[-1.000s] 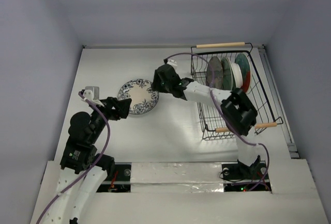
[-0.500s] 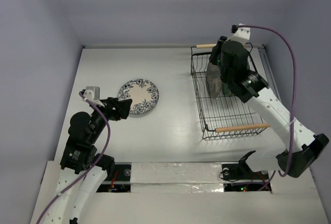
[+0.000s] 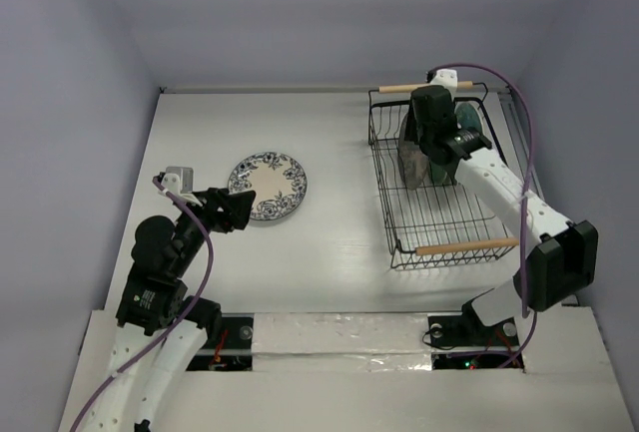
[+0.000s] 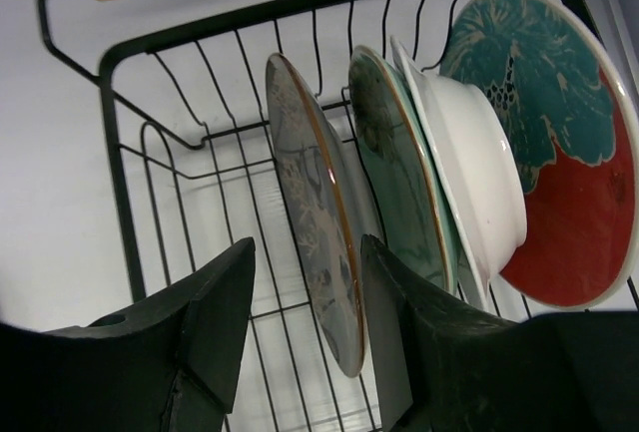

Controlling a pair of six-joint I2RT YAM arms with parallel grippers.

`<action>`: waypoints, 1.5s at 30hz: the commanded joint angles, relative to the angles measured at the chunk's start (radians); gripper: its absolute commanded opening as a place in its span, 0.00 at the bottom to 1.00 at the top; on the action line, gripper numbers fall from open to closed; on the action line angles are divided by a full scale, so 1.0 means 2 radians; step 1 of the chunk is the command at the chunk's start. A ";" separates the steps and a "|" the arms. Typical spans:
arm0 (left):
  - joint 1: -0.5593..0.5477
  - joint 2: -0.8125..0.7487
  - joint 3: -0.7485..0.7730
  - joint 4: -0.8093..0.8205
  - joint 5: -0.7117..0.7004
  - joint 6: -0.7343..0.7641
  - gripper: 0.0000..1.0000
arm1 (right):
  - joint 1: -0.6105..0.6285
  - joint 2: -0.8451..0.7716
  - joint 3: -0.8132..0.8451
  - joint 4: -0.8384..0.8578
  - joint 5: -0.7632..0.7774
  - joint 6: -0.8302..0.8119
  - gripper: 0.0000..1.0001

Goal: Unload the plates from the dish rack

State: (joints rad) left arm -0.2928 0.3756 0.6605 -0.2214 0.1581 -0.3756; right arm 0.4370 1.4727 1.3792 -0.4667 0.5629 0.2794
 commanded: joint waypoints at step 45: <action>0.006 0.013 -0.004 0.033 0.021 0.005 0.67 | 0.003 -0.166 0.040 0.082 -0.086 0.003 0.00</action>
State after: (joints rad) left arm -0.2890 0.3908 0.6605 -0.2062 0.1841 -0.3752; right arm 0.4129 1.2556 1.4528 -0.5156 0.5674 0.1730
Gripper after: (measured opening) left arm 0.668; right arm 0.184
